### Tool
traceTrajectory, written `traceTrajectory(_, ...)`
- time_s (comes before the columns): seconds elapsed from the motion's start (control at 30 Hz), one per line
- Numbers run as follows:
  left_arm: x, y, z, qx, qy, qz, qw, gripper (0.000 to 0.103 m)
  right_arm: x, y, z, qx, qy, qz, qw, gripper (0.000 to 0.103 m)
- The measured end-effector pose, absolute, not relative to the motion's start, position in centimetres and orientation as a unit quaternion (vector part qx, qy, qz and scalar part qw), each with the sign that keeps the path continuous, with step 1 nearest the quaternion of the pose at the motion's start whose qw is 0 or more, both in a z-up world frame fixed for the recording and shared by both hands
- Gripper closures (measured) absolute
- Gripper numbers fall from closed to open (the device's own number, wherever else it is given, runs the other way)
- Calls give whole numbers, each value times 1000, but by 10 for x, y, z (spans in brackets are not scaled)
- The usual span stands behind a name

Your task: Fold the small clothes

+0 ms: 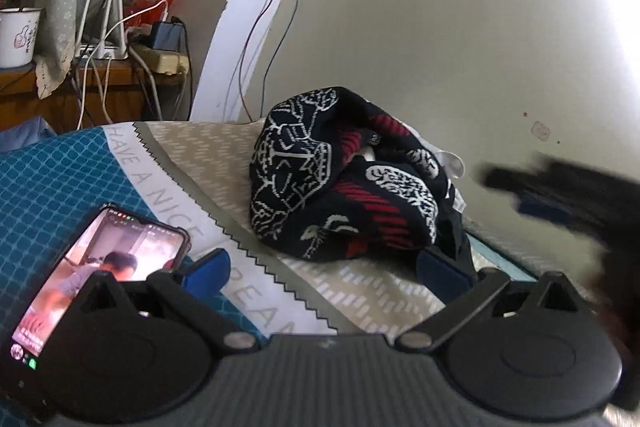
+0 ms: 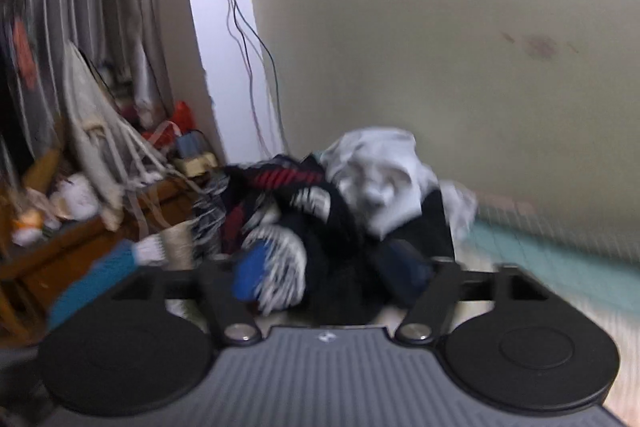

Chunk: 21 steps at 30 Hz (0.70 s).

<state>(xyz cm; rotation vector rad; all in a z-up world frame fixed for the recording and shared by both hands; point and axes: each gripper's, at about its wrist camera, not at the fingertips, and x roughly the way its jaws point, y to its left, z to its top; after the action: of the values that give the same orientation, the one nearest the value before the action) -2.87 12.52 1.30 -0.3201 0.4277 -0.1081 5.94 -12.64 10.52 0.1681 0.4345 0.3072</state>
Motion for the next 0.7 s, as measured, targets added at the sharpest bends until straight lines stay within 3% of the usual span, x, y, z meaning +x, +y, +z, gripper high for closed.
traceTrajectory(0.13, -32, 120, 13, -154, 215, -63, 962, 0, 129, -100, 98, 74, 244, 134, 958, 30)
traceTrajectory(0.17, -31, 120, 13, -156, 220, -65, 961, 0, 139, -96, 93, 81, 256, 136, 953, 44)
traceTrajectory(0.2, -30, 121, 12, -158, 221, -64, 960, 0, 149, -93, 90, 89, 271, 137, 949, 88)
traceTrajectory(0.23, -30, 123, 12, -163, 225, -66, 958, 0, 153, -89, 89, 97, 286, 136, 944, 98)
traceTrajectory(0.47, -35, 133, 11, -191, 218, -70, 955, 0, 81, -150, 175, 225, 183, 144, 946, 101)
traceTrajectory(0.7, -42, 134, 17, -196, 193, -99, 956, 0, -88, -234, 262, 163, 47, 78, 982, 101)
